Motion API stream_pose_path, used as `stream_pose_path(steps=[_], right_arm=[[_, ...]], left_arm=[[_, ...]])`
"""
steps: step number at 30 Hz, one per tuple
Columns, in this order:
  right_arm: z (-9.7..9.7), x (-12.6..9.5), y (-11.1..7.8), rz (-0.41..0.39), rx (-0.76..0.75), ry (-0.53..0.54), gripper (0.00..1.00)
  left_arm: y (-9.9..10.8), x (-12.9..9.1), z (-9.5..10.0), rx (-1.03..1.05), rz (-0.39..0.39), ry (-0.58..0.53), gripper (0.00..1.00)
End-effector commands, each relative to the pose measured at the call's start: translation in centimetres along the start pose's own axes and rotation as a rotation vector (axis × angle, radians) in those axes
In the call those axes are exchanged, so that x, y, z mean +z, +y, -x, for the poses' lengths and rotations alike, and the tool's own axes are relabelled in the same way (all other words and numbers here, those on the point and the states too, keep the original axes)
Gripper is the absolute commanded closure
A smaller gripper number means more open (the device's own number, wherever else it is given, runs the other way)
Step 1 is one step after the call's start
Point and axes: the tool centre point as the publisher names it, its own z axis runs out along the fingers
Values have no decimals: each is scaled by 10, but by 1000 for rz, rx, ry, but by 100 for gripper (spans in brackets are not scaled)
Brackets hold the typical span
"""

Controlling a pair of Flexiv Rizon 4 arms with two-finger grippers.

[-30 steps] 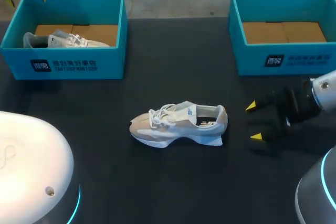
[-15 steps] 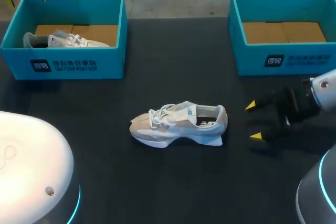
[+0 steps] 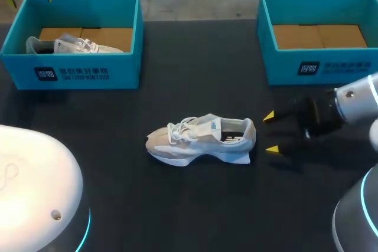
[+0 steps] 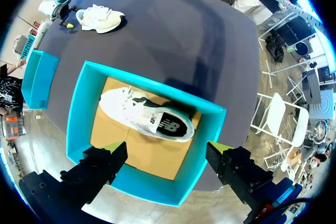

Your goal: Take the shoe out of the shoebox, open the shoe tongue, remove and reinsert the insole, then place the shoe into the shoebox

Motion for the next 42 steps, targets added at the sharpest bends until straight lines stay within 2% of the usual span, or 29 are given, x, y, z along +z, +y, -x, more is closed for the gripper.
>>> stream_pose_path(steps=[1, 18, 42], right_arm=[[3, 11, 6, -10, 11, 5, 0], [-12, 33, 26, -13, 35, -2, 0], [-6, 69, 26, 23, 37, 25, 0]], left_arm=[[0, -1, -1, 1, 0, 2, 0], [0, -1, -1, 1, 0, 2, 0], [0, -1, -1, 1, 0, 2, 0]])
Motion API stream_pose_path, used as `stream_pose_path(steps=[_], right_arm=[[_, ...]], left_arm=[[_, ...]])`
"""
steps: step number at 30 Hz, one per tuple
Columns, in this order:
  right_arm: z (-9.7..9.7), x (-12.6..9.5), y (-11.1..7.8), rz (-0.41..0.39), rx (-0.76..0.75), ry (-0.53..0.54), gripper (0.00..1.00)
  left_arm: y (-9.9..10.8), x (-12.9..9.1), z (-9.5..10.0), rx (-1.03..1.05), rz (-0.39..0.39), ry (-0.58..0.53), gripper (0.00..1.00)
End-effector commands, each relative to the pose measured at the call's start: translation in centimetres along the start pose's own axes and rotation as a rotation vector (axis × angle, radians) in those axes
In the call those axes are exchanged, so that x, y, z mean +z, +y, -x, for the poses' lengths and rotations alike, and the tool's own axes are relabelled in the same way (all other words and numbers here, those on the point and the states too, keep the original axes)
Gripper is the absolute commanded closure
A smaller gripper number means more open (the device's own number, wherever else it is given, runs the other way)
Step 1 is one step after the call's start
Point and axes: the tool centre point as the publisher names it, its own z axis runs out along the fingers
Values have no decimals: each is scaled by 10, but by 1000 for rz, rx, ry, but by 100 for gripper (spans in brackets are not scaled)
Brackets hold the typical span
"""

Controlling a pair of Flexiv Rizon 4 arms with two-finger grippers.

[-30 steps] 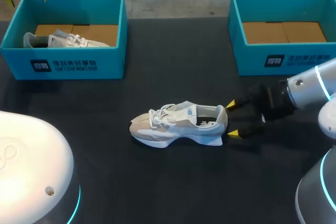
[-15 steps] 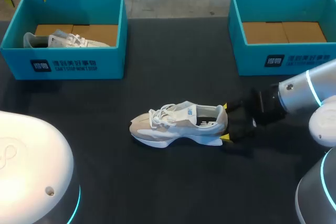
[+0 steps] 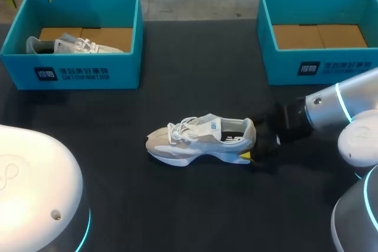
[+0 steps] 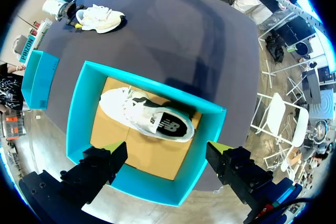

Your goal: Take the shoe out of the shoebox, open the shoe tongue, remove and reinsert the insole, then place the shoe into the shoebox

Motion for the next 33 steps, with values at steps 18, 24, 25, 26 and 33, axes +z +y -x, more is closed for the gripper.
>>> stream_pose_path(steps=[18, 24, 25, 26, 33], right_arm=[[10, 20, -10, 6, 19, 37, 42], [7, 21, -9, 6, 18, 31, 100], [7, 20, -9, 6, 19, 26, 100], [6, 20, -9, 6, 19, 24, 100], [2, 19, -8, 3, 32, -10, 100]], left_arm=[[0, -1, -1, 1, 0, 2, 0], [0, -1, -1, 1, 0, 2, 0], [0, -1, -1, 1, 0, 2, 0], [0, -1, -1, 1, 0, 2, 0], [0, -1, -1, 1, 0, 2, 0]])
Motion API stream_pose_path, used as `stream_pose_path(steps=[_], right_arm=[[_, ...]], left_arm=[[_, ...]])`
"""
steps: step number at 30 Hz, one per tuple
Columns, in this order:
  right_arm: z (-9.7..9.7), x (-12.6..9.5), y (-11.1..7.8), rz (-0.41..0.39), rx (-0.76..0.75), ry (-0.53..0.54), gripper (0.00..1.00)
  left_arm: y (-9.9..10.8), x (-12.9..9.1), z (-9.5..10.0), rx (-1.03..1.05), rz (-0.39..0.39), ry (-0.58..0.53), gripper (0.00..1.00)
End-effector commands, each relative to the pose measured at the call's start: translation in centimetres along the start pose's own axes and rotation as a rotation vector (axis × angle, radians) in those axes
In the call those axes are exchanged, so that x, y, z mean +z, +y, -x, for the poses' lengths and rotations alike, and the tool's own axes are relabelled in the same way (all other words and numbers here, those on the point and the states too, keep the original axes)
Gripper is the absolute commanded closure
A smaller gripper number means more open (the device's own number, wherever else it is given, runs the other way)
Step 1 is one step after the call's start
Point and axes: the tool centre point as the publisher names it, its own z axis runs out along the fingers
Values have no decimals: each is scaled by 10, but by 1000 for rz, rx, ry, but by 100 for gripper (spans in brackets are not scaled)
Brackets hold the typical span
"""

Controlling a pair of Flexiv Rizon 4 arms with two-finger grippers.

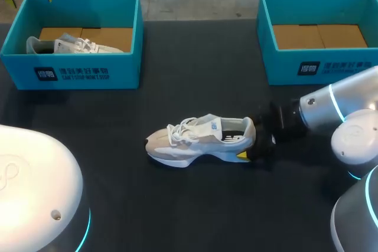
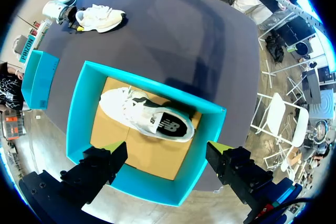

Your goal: Take the shoe out of the shoebox, open the shoe tongue, remove and reinsert the insole, then place the shoe into the shoebox

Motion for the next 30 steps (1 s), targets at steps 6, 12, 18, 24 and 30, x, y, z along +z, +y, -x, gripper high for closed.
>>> stream_pose_path(steps=[6, 12, 18, 24, 30], right_arm=[[-3, 7, -1, -3, 4, -11, 100], [-3, 8, 0, -3, 3, -9, 100], [-3, 8, 0, -3, 3, -9, 100], [-3, 8, 0, -3, 3, -9, 100], [-3, 8, 0, -3, 3, -9, 100]], left_arm=[[0, -1, -1, 1, 0, 2, 0], [0, -1, -1, 1, 0, 2, 0], [0, -1, -1, 1, 0, 2, 0], [0, -1, -1, 1, 0, 2, 0], [0, -1, -1, 1, 0, 2, 0]])
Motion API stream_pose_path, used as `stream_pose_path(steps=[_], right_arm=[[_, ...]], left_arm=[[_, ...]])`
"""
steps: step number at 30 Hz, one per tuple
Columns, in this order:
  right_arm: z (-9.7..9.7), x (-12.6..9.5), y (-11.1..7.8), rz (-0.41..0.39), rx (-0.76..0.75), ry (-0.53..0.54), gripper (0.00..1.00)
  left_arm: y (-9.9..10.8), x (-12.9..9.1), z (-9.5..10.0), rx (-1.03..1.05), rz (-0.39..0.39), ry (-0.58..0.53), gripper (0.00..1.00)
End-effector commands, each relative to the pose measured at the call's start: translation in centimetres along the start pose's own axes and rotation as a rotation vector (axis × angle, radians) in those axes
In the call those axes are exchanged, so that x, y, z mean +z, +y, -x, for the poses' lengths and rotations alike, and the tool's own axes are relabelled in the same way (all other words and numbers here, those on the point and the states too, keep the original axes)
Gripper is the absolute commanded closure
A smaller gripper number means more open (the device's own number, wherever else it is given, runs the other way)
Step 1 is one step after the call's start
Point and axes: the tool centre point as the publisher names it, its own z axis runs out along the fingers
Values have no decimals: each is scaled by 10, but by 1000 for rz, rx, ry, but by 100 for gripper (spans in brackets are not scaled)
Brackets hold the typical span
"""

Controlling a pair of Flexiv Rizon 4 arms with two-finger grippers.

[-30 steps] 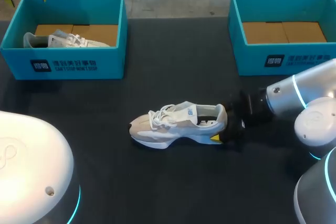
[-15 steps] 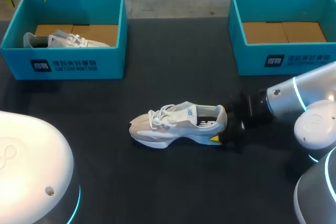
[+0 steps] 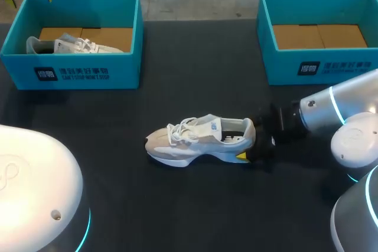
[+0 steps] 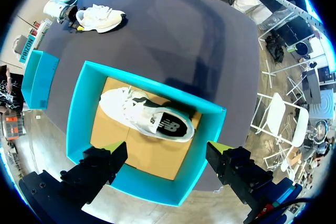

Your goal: Take the shoe out of the shoebox, open the shoe tongue, remove and reinsert the insole, then place the shoe into the shoebox

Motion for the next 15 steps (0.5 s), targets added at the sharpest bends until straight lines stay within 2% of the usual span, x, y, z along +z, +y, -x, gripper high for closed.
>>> stream_pose_path(steps=[1, 6, 11, 12, 15], right_arm=[[-1, 7, -1, -5, 0, -1, 100], [-1, 7, -1, -5, 0, -1, 100], [-1, 7, -1, -5, 0, -1, 100], [-1, 7, -1, -5, 0, -1, 100], [-1, 7, -1, -5, 0, -1, 100]], left_arm=[[0, -1, -1, 1, 0, 2, 0], [-1, 0, 1, -7, -12, -12, 0], [-2, -2, 18, -239, -32, -33, 0], [-8, -6, 21, -251, -18, -85, 0], [-18, -14, 30, -380, -27, -90, 0]])
